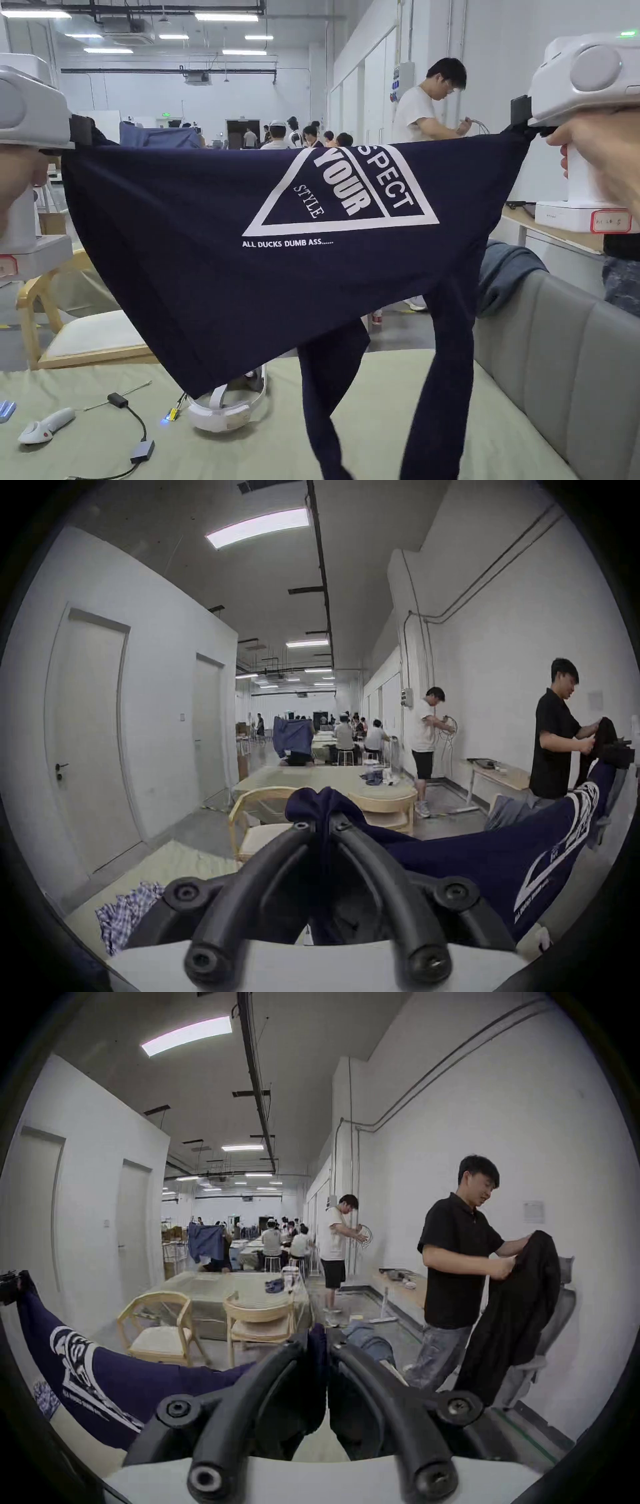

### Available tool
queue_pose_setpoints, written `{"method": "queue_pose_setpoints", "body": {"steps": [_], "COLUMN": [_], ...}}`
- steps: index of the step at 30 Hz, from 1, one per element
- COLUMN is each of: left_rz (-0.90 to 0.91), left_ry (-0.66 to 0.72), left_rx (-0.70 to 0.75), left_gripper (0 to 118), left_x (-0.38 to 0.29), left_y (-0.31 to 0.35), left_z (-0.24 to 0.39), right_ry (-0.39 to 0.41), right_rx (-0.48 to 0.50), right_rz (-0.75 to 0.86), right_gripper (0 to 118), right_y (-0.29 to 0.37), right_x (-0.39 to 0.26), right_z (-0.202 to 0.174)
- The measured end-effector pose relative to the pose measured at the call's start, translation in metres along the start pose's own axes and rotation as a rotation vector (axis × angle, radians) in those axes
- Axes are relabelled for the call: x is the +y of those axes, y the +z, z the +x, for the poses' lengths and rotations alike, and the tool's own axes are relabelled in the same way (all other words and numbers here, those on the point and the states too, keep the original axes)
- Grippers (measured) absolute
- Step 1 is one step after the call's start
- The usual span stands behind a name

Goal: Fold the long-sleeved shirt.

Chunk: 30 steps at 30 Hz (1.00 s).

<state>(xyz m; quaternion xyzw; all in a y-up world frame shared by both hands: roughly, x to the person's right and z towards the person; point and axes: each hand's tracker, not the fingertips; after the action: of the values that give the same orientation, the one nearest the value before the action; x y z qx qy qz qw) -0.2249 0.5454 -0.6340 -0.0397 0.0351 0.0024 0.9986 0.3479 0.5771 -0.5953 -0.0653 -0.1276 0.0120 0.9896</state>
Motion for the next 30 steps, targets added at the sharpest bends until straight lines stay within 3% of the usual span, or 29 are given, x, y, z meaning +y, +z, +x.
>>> {"method": "queue_pose_setpoints", "body": {"steps": [5, 8, 16, 20, 23, 27, 30], "left_rz": [-0.062, -0.156, -0.436, -0.402, -0.425, -0.465, -0.607], "left_ry": [0.035, 0.044, 0.046, 0.015, -0.065, -0.090, -0.054], "left_rx": [-0.024, -0.037, -0.038, -0.012, 0.069, 0.109, 0.106], "left_gripper": [7, 7, 7, 7, 7, 7, 7], "left_x": [-0.053, -0.123, -0.279, -0.303, -0.326, -0.386, -0.442], "left_y": [0.001, 0.000, 0.013, 0.061, 0.101, 0.165, 0.206], "left_z": [-0.006, -0.006, -0.004, -0.004, -0.007, -0.010, -0.022], "right_ry": [-0.071, -0.091, -0.071, -0.082, 0.039, 0.028, 0.036], "right_rx": [0.035, 0.046, 0.111, 0.109, 0.041, 0.062, 0.071], "right_rz": [-0.099, -0.194, -0.411, -0.398, -0.398, -0.444, -0.571], "right_gripper": [8, 8, 8, 8, 8, 8, 8], "right_y": [-0.002, -0.015, -0.023, 0.033, 0.070, 0.137, 0.177], "right_x": [-0.072, -0.144, -0.310, -0.337, -0.369, -0.434, -0.490], "right_z": [0.002, 0.001, -0.012, -0.010, -0.008, -0.001, 0.004]}}
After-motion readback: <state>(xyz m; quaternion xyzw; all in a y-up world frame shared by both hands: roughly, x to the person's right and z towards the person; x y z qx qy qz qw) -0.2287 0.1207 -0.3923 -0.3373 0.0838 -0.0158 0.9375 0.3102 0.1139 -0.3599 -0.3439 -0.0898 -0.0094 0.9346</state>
